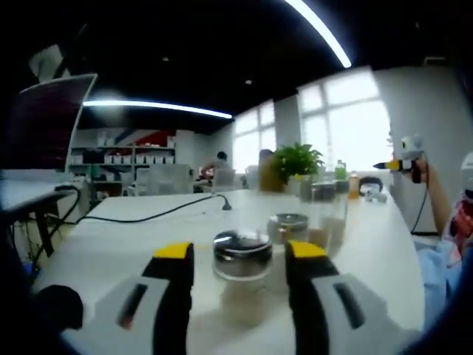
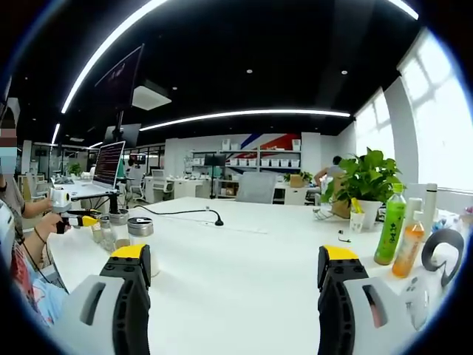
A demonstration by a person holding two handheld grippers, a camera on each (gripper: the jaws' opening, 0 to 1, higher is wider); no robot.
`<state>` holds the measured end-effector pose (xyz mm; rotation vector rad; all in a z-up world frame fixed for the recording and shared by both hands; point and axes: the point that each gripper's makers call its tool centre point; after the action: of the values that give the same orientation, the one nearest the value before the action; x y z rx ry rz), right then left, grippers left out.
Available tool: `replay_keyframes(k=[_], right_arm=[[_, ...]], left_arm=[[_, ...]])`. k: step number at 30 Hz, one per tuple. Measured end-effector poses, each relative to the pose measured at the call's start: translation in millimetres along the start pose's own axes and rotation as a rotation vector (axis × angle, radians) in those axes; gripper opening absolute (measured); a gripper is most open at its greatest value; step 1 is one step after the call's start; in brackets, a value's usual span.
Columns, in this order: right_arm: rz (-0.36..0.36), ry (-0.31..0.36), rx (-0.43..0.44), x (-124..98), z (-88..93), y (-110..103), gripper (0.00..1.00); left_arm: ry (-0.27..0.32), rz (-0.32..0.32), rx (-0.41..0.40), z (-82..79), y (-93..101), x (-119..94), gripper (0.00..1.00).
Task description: Rotate the seasoning bottle until the label or dispensing opening points toward the visible target arrow and the bottle remains upright within the marked orientation range
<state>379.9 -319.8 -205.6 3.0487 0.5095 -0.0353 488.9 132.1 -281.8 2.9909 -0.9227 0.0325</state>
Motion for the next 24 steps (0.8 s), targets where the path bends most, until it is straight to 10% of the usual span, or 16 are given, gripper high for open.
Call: replay_keyframes(k=[14,24], right_arm=[[0.007,0.006,-0.005,-3,-1.1,1,0.97],[0.007,-0.006,0.007,0,2.3,2,0.97]], left_arm=[[0.101,-0.084,-0.170,-38.4,-16.8,-17,0.64],[0.126,-0.117,-0.145,-53.1,-18.8,-26,0.66]])
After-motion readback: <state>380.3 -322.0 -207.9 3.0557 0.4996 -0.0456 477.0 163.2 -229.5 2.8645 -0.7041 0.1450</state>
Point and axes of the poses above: the point that each gripper's makers call its tool centre point, and the gripper's own axes: x roughly forward along the fingers, y roughly to its right, z roughly out of its underside, and after that the axes turned 4 degrees about -z, right-handed
